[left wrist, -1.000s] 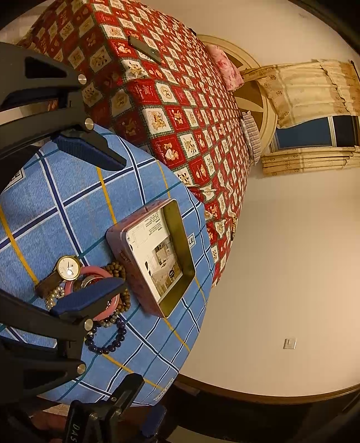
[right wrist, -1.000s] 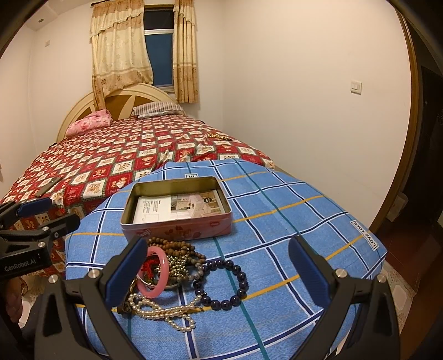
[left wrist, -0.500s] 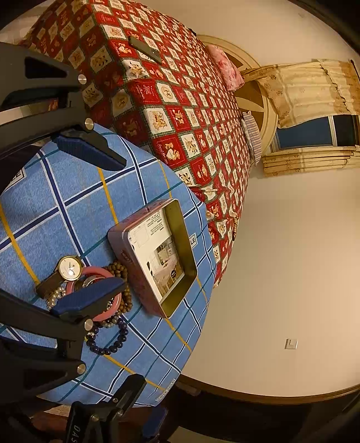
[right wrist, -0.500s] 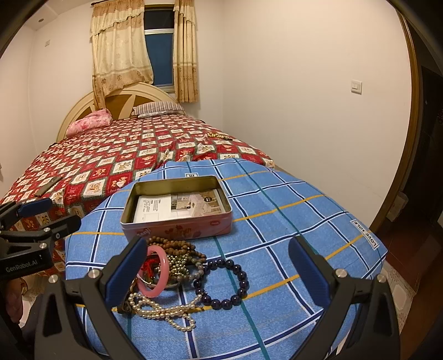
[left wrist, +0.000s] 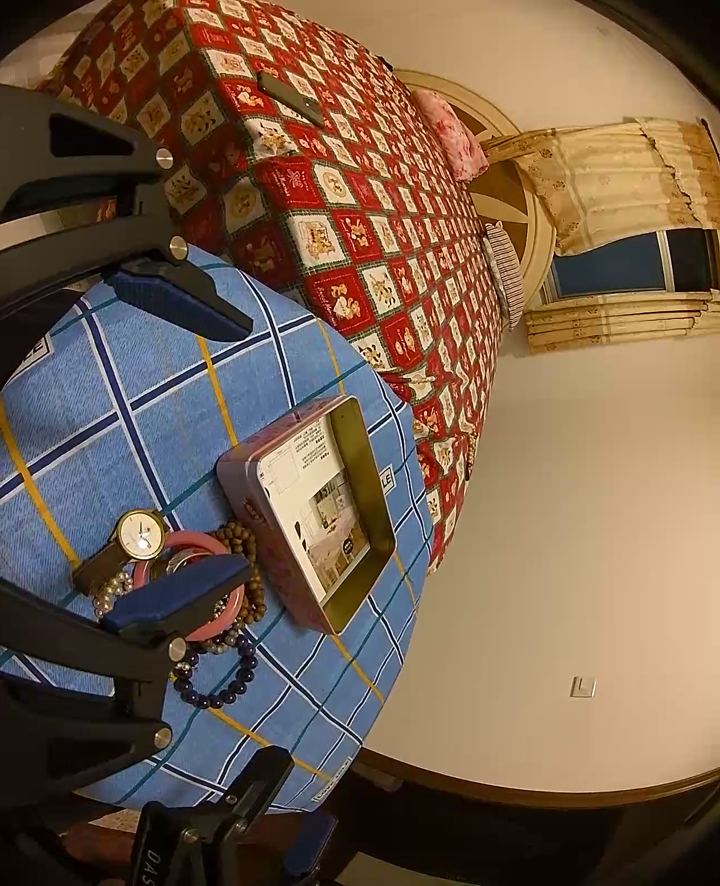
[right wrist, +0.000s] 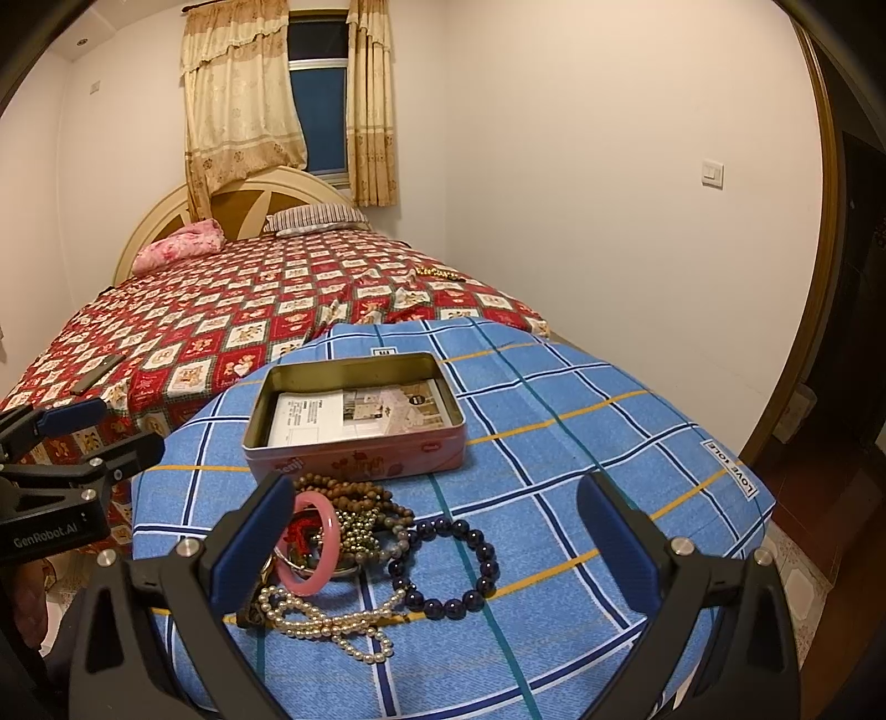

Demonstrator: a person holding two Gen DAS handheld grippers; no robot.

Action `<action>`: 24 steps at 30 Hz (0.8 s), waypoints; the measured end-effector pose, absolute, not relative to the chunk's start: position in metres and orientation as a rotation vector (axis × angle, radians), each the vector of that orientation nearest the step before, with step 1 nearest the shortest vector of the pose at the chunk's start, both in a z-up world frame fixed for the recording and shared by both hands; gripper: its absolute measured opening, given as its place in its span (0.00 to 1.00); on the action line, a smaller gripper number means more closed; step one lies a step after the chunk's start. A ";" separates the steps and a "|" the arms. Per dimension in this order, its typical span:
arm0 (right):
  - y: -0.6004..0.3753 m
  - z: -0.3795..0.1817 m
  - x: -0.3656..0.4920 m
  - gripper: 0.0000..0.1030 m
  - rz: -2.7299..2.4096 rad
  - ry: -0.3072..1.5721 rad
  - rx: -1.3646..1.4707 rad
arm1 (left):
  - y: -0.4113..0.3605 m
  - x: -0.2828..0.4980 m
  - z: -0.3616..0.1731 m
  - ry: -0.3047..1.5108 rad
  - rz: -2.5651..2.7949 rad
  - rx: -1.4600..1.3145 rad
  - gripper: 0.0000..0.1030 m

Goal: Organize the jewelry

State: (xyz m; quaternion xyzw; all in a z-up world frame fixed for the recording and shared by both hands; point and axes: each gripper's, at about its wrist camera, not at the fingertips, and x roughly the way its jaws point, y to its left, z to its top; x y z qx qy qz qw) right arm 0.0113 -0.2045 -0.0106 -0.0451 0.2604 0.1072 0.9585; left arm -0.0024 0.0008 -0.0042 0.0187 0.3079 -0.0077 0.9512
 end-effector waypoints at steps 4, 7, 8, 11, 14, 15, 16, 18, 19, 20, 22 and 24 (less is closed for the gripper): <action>-0.205 -0.011 0.012 1.00 0.217 0.528 -0.091 | 0.001 -0.003 -0.005 0.627 -0.015 0.038 0.77; -0.205 -0.011 0.012 1.00 0.217 0.529 -0.092 | 0.000 -0.002 -0.005 0.627 -0.014 0.039 0.77; -0.205 -0.011 0.012 1.00 0.217 0.529 -0.092 | 0.000 -0.003 -0.005 0.628 -0.015 0.039 0.77; -0.206 -0.011 0.012 1.00 0.217 0.530 -0.091 | 0.001 -0.003 -0.006 0.629 -0.014 0.041 0.77; -0.205 -0.013 0.012 1.00 0.220 0.531 -0.091 | 0.002 -0.002 -0.011 0.636 -0.011 0.052 0.77; -0.204 -0.015 0.012 1.00 0.223 0.531 -0.093 | 0.003 -0.001 -0.016 0.648 -0.008 0.055 0.77; -0.205 -0.018 0.013 1.00 0.222 0.532 -0.095 | 0.006 0.001 -0.021 0.662 -0.002 0.050 0.77; -0.207 -0.026 0.017 1.00 0.211 0.546 -0.101 | 0.004 0.007 -0.032 0.680 0.000 0.046 0.77; -0.208 -0.032 0.020 1.00 0.211 0.559 -0.105 | 0.004 0.010 -0.037 0.690 0.001 0.053 0.77; -0.208 -0.037 0.022 1.00 0.212 0.568 -0.109 | 0.004 0.011 -0.041 0.694 -0.001 0.055 0.77; -0.211 -0.048 0.026 0.95 0.204 0.592 -0.116 | 0.000 0.017 -0.046 0.701 -0.018 0.053 0.77; -0.213 -0.058 0.030 0.88 0.206 0.620 -0.114 | -0.004 0.020 -0.050 0.709 -0.051 0.044 0.77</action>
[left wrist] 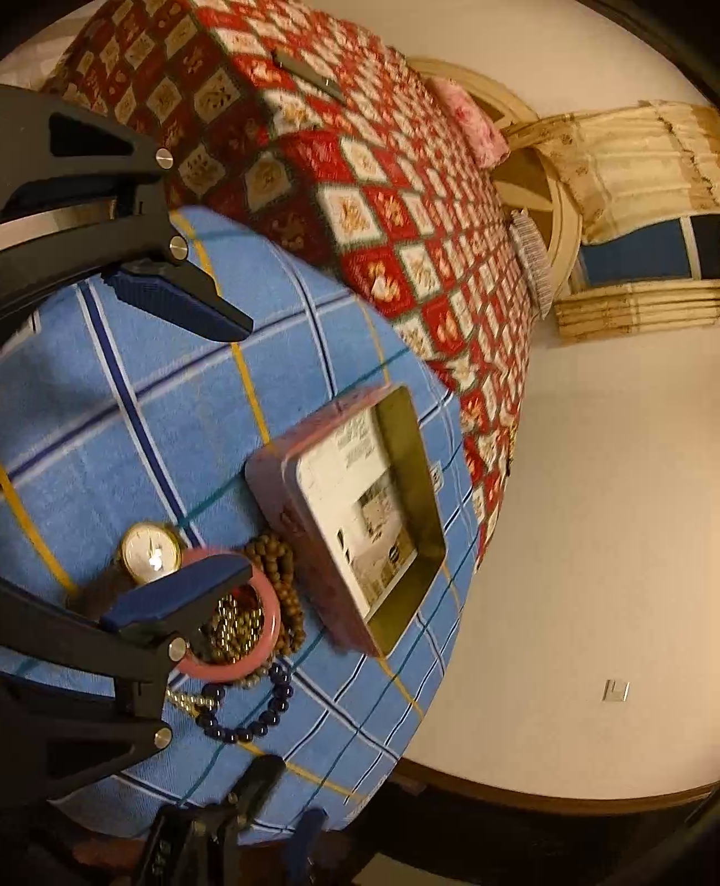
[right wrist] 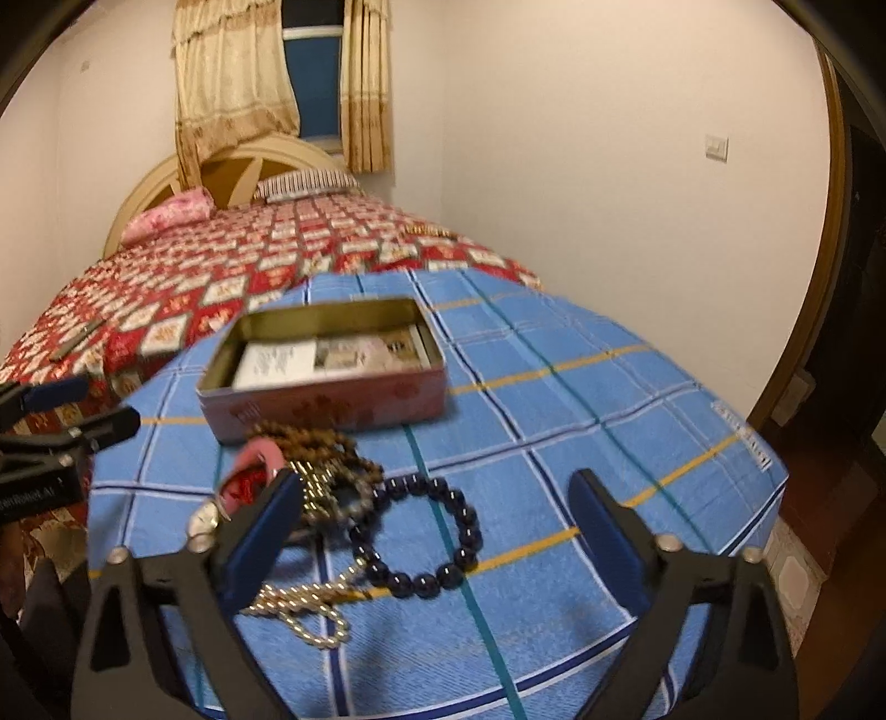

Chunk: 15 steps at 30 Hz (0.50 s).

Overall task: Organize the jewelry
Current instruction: 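Reach the right tool to the pink bangle and close on it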

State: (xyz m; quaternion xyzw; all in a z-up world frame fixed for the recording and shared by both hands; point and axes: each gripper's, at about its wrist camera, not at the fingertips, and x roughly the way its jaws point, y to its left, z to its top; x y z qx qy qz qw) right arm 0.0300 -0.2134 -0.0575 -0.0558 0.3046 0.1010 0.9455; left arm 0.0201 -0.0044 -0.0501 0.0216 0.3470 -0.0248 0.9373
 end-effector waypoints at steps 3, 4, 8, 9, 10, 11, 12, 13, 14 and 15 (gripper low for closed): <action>-0.217 -0.070 0.036 0.82 0.209 0.665 -0.103 | -0.019 0.027 -0.054 0.706 -0.084 0.073 0.76; -0.220 -0.071 0.038 0.81 0.210 0.670 -0.100 | -0.025 0.029 -0.056 0.698 -0.098 0.090 0.75; -0.222 -0.078 0.041 0.80 0.216 0.689 -0.100 | -0.045 0.040 -0.062 0.712 -0.137 0.146 0.65; -0.222 -0.079 0.042 0.80 0.218 0.694 -0.098 | -0.047 0.042 -0.064 0.717 -0.130 0.157 0.65; -0.221 -0.079 0.043 0.80 0.233 0.701 -0.087 | -0.046 0.044 -0.068 0.728 -0.120 0.155 0.65; -0.221 -0.078 0.044 0.80 0.252 0.703 -0.077 | -0.043 0.045 -0.069 0.736 -0.111 0.146 0.65; -0.218 -0.077 0.043 0.80 0.273 0.701 -0.069 | -0.039 0.047 -0.070 0.741 -0.099 0.137 0.65; -0.216 -0.074 0.043 0.80 0.293 0.692 -0.067 | -0.032 0.047 -0.071 0.748 -0.080 0.120 0.65; -0.210 -0.071 0.042 0.80 0.318 0.678 -0.076 | -0.028 0.048 -0.071 0.751 -0.068 0.112 0.65; -0.205 -0.070 0.043 0.80 0.329 0.671 -0.085 | -0.024 0.048 -0.071 0.750 -0.056 0.107 0.65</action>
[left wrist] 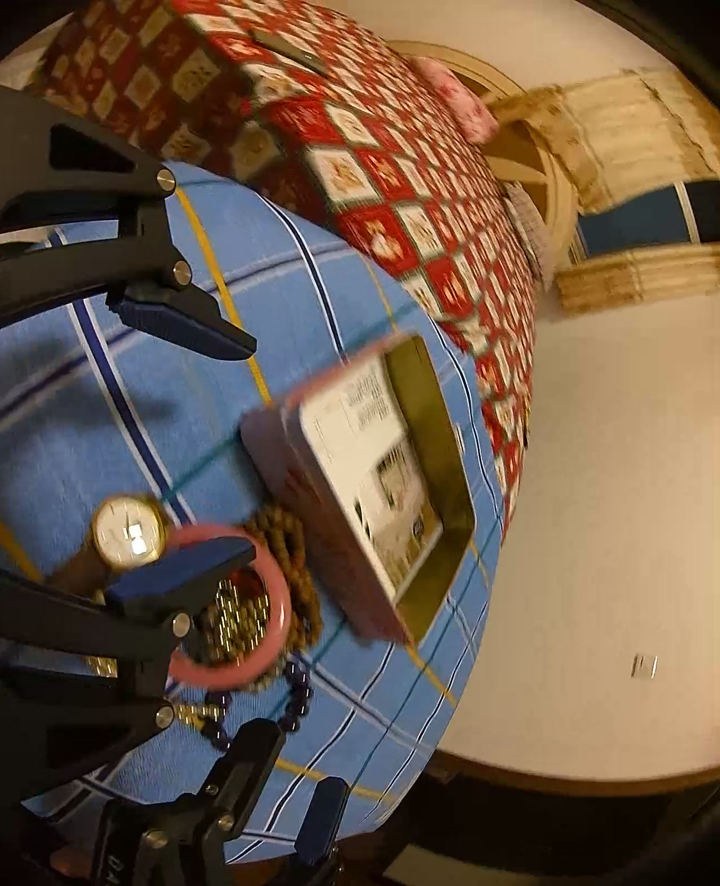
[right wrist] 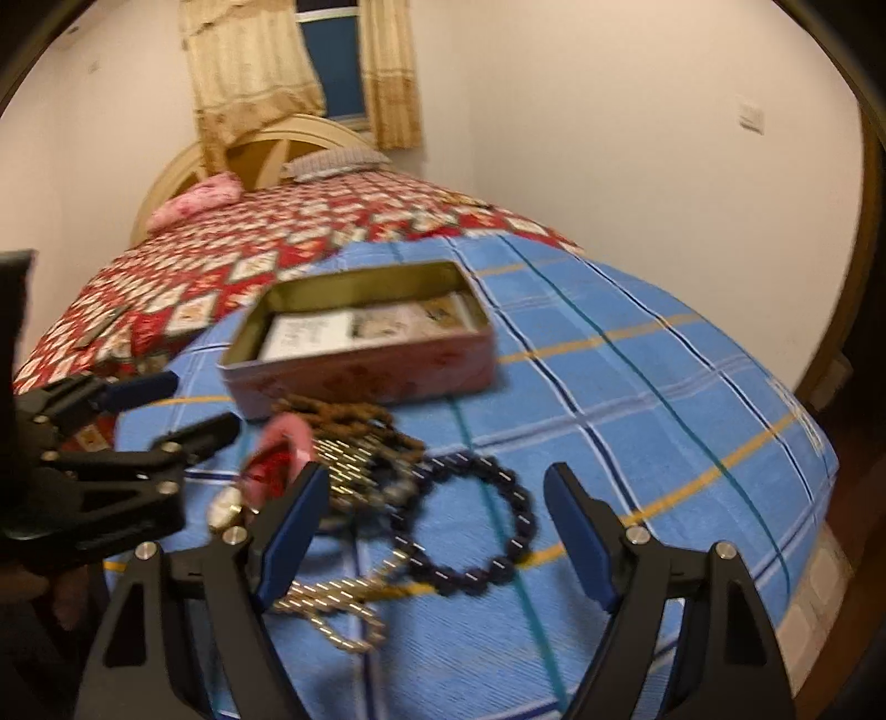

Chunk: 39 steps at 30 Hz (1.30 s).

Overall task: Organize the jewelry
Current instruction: 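Reach the right tool to the pink bangle and close on it, then grasp the silver bangle with the left tool while the right tool lifts the pink bangle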

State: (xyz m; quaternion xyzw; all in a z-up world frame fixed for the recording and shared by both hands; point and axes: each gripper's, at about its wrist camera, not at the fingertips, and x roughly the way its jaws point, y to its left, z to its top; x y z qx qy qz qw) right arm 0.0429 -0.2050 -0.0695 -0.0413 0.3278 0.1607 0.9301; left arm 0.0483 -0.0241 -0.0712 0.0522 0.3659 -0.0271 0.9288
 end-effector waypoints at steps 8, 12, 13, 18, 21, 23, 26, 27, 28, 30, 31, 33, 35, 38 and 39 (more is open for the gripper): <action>-0.155 -0.085 0.059 0.39 0.451 0.718 -0.180 | -0.003 0.042 -0.078 0.765 -0.004 0.093 0.65; -0.153 -0.095 0.062 0.13 0.481 0.766 -0.167 | 0.001 0.040 -0.083 0.779 -0.008 0.087 0.65; -0.156 -0.093 0.061 0.13 0.481 0.754 -0.155 | 0.002 0.040 -0.084 0.784 -0.008 0.084 0.65; -0.170 -0.073 0.051 0.12 0.504 0.669 -0.070 | 0.002 0.039 -0.083 0.786 -0.010 0.074 0.65; -0.179 -0.062 0.046 0.12 0.495 0.628 -0.037 | -0.004 0.037 -0.078 0.772 -0.031 0.081 0.65; -0.186 -0.058 0.045 0.12 0.491 0.623 -0.001 | -0.010 0.039 -0.075 0.774 -0.057 0.077 0.65; -0.198 -0.052 0.041 0.12 0.489 0.611 0.041 | -0.018 0.042 -0.075 0.772 -0.068 0.097 0.65; -0.203 -0.052 0.040 0.12 0.474 0.606 0.046 | -0.020 0.044 -0.075 0.779 -0.076 0.089 0.65; -0.207 -0.052 0.040 0.12 0.456 0.603 0.049 | -0.021 0.045 -0.075 0.783 -0.083 0.081 0.65; -0.215 -0.054 0.043 0.12 0.428 0.607 0.066 | -0.023 0.044 -0.073 0.782 -0.097 0.069 0.65; -0.219 -0.056 0.046 0.12 0.414 0.617 0.075 | -0.025 0.043 -0.071 0.774 -0.103 0.069 0.65; -0.224 -0.061 0.050 0.12 0.390 0.628 0.081 | -0.030 0.040 -0.068 0.758 -0.115 0.081 0.65; -0.225 -0.063 0.051 0.12 0.384 0.628 0.080 | -0.036 0.036 -0.067 0.752 -0.132 0.101 0.65; -0.226 -0.061 0.049 0.12 0.382 0.621 0.072 | -0.046 0.025 -0.071 0.739 -0.156 0.169 0.65; -0.227 -0.061 0.048 0.12 0.382 0.621 0.073 | -0.047 0.022 -0.072 0.738 -0.157 0.184 0.65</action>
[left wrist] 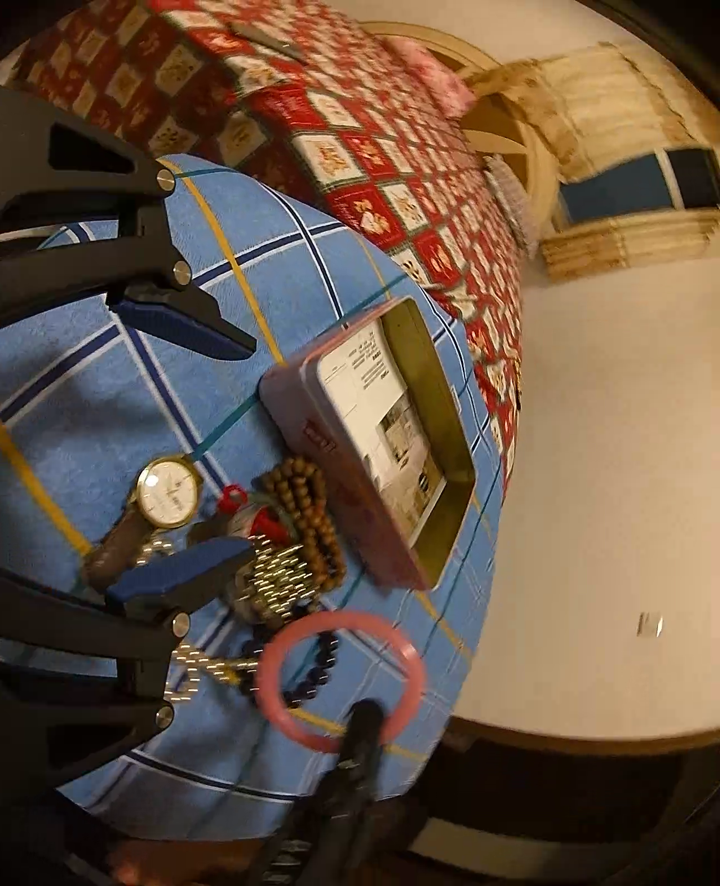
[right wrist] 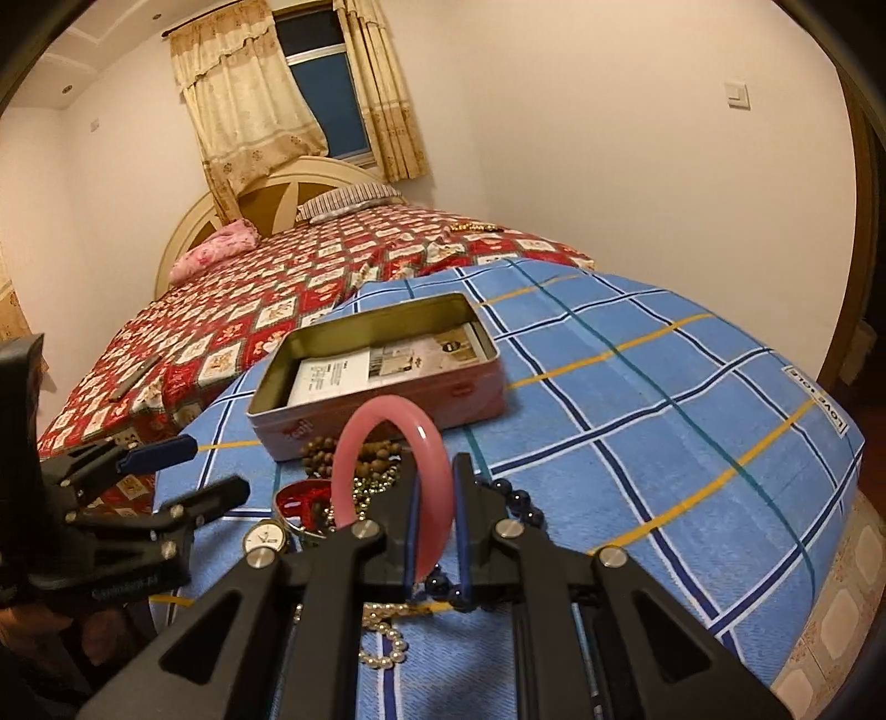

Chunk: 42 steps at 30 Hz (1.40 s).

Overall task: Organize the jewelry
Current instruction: 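Grasp the silver bangle with the left tool while the right tool lifts the pink bangle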

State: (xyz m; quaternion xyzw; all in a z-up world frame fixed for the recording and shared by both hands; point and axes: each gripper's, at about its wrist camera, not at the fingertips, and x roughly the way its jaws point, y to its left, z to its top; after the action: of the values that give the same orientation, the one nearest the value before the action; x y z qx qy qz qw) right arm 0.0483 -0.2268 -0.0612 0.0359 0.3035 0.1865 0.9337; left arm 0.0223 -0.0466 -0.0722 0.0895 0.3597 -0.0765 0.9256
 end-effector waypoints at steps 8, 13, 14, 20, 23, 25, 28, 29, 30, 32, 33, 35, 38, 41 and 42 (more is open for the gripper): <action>-0.229 -0.065 0.048 0.12 0.381 0.627 0.075 | -0.067 0.028 -0.086 0.728 -0.188 0.279 0.65; -0.230 -0.066 0.047 0.12 0.374 0.629 0.075 | -0.073 0.045 -0.081 0.671 -0.242 0.258 0.65; -0.231 -0.067 0.047 0.12 0.372 0.629 0.077 | -0.074 0.046 -0.081 0.661 -0.252 0.257 0.65; -0.233 -0.067 0.046 0.13 0.361 0.626 0.080 | -0.071 0.071 -0.089 0.710 -0.308 0.178 0.53; -0.234 -0.067 0.046 0.12 0.358 0.623 0.079 | -0.074 0.076 -0.093 0.723 -0.317 0.168 0.53; -0.235 -0.066 0.045 0.12 0.355 0.620 0.081 | -0.076 0.076 -0.093 0.721 -0.318 0.176 0.49; -0.236 -0.066 0.045 0.12 0.352 0.620 0.083 | -0.078 0.075 -0.093 0.731 -0.336 0.168 0.12; -0.236 -0.066 0.045 0.12 0.352 0.620 0.083 | -0.077 0.075 -0.091 0.726 -0.336 0.158 0.09; -0.236 -0.066 0.045 0.12 0.352 0.619 0.082 | -0.076 0.074 -0.090 0.720 -0.339 0.149 0.08; -0.236 -0.066 0.045 0.12 0.351 0.616 0.081 | -0.073 0.073 -0.083 0.703 -0.332 0.125 0.07; -0.236 -0.065 0.045 0.12 0.350 0.614 0.080 | -0.071 0.071 -0.077 0.690 -0.332 0.109 0.07; -0.239 -0.063 0.045 0.12 0.348 0.601 0.085 | -0.069 0.067 -0.066 0.663 -0.332 0.097 0.07; -0.240 -0.060 0.044 0.12 0.343 0.590 0.088 | -0.068 0.059 -0.051 0.632 -0.345 0.087 0.06; -0.242 -0.058 0.044 0.12 0.342 0.585 0.092 | -0.066 0.055 -0.041 0.618 -0.350 0.070 0.06; -0.241 -0.057 0.044 0.12 0.342 0.582 0.092 | -0.065 0.055 -0.040 0.616 -0.348 0.069 0.06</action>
State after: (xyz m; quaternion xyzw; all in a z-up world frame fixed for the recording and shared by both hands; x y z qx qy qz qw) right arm 0.0436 -0.2414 -0.0571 0.0452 0.2856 0.1676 0.9425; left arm 0.0545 -0.0652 -0.0397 0.0336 0.3015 -0.1703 0.9375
